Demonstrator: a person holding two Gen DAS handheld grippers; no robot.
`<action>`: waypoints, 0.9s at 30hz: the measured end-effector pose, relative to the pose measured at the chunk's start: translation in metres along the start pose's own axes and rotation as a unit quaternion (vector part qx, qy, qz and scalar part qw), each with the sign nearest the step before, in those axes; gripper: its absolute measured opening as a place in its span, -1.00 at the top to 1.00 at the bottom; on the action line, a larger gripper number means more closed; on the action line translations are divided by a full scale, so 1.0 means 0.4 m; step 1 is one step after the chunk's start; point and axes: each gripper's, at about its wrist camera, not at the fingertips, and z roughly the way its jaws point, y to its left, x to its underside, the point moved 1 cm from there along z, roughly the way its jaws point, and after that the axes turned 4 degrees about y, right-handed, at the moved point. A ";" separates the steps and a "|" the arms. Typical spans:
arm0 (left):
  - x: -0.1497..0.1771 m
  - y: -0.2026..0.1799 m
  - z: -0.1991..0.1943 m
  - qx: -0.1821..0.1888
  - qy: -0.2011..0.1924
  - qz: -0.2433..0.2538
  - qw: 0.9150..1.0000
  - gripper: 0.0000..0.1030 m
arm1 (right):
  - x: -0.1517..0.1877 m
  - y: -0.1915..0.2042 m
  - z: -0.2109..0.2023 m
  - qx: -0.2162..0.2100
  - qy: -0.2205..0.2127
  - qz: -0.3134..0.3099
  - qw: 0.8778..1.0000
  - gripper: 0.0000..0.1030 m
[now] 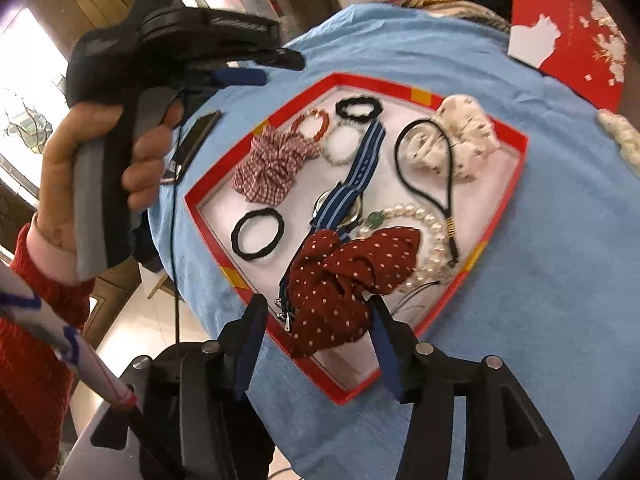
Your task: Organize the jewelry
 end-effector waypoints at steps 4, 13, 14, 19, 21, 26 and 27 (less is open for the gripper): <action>0.034 -0.024 -0.094 -0.021 -0.039 0.018 0.999 -0.12 | 0.011 -0.014 -0.044 0.006 -0.020 0.010 1.000 -0.10; 0.159 -0.032 -0.297 -0.100 -0.143 0.000 0.985 -0.55 | 0.078 -0.049 -0.118 0.038 -0.043 0.035 0.998 -0.10; 0.177 -0.037 -0.320 -0.124 -0.161 0.000 0.979 -0.61 | 0.089 -0.053 -0.126 0.040 -0.046 0.040 0.997 -0.10; 0.266 -0.069 -0.422 -0.191 -0.232 0.005 0.954 -0.89 | 0.147 -0.068 -0.165 0.051 -0.061 0.064 0.995 -0.11; 0.298 -0.078 -0.459 -0.197 -0.254 -0.002 0.947 -0.95 | 0.169 -0.072 -0.181 0.056 -0.068 0.073 0.993 -0.11; 0.371 -0.107 -0.541 -0.218 -0.296 -0.020 0.930 -1.00 | 0.205 -0.075 -0.215 0.074 -0.087 0.086 0.990 -0.13; 0.381 -0.112 -0.550 -0.217 -0.297 -0.026 0.930 -1.00 | 0.207 -0.073 -0.218 0.080 -0.090 0.086 0.989 -0.14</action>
